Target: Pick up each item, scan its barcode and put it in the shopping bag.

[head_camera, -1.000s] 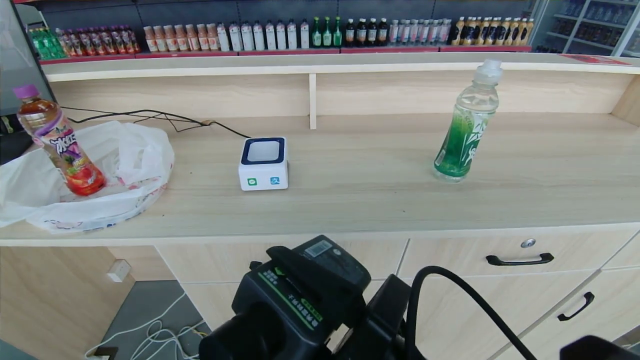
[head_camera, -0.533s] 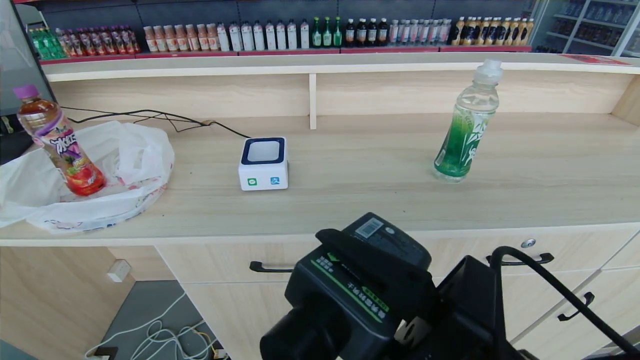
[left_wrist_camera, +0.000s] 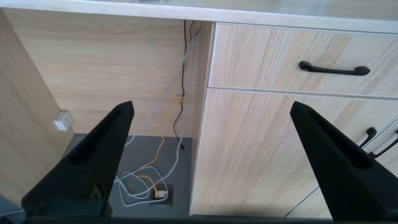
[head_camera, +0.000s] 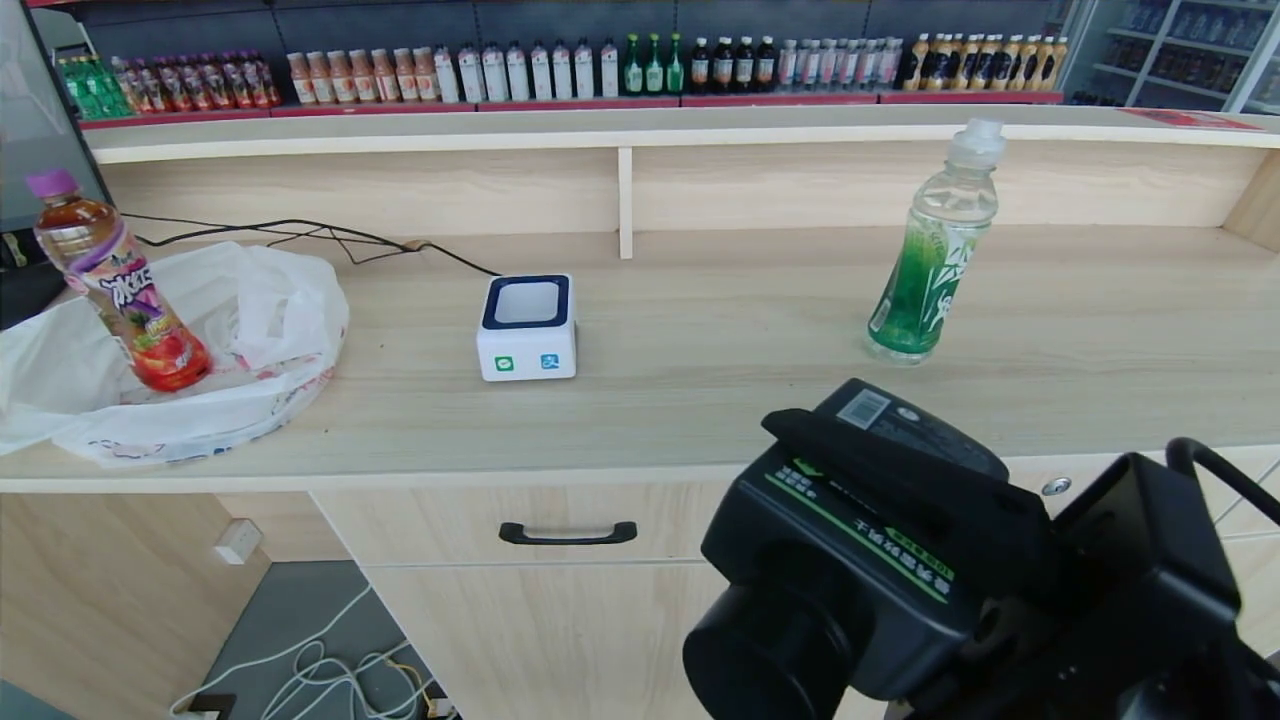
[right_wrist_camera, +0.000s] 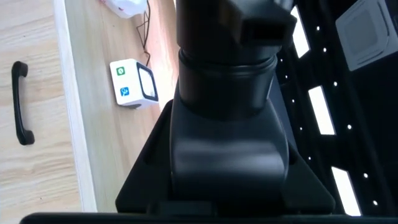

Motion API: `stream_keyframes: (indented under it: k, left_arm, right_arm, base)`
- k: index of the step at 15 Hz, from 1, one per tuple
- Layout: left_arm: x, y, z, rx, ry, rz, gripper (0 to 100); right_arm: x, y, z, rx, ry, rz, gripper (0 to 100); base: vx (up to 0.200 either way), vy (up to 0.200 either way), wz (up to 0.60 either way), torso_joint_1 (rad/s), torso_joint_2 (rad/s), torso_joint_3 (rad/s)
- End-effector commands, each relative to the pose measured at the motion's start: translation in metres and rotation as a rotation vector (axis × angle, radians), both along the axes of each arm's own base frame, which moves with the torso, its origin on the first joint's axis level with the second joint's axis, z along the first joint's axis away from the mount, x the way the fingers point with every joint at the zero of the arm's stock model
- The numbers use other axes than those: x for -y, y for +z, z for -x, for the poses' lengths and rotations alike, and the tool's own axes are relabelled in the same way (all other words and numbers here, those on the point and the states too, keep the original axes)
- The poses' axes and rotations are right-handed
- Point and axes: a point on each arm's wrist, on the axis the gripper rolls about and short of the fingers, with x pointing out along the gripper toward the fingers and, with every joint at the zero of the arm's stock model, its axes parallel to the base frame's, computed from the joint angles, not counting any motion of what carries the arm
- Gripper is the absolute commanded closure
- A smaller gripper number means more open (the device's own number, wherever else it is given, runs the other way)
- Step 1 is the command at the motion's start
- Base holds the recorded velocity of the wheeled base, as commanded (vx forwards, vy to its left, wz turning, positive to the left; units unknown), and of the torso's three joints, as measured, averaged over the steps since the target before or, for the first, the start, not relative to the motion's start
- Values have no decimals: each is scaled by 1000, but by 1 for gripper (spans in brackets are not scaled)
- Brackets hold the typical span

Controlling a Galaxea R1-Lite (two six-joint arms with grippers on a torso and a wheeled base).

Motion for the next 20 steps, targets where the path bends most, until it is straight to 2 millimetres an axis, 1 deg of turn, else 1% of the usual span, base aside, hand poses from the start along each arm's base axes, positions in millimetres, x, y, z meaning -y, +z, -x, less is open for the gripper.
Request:
stream_keyframes:
  k: [1, 7, 11, 13, 14, 16, 19, 20]
  left_arm:
    - [0, 0, 0, -1, 1, 0, 0]
    - [0, 0, 0, -1, 1, 0, 0]
    - [0, 0, 0, 0, 1, 0, 0]
    - [0, 0, 0, 0, 2, 0, 0]
    - [0, 0, 0, 0, 2, 0, 0]
    - [0, 0, 0, 0, 2, 0, 0]
    - [0, 0, 0, 0, 2, 0, 0]
    - [0, 0, 0, 0, 2, 0, 0]
  right_arm:
    - [0, 5, 0, 13, -2, -11, 100]
    - [-2, -5, 0, 12, 26, 35, 100]
    - [-6, -3, -1, 13, 28, 29, 100]
    - [-16, -1, -1, 16, 41, 25, 100]
    - [-25, 0, 1, 17, 60, 22, 100]
    - [-34, -3, 4, 12, 79, 31, 100]
    - [-31, -5, 5, 4, 79, 30, 100]
    - [-32, -3, 4, 6, 78, 23, 100]
  base:
    - [0, 0, 0, 0, 0, 0]
    - [0, 0, 0, 0, 0, 0]
    - [0, 0, 0, 0, 0, 0]
    - [0, 0, 0, 0, 0, 0]
    - [0, 0, 0, 0, 0, 0]
    - [0, 0, 0, 0, 0, 0]
    - [0, 0, 0, 0, 0, 0]
    - [0, 0, 0, 0, 0, 0]
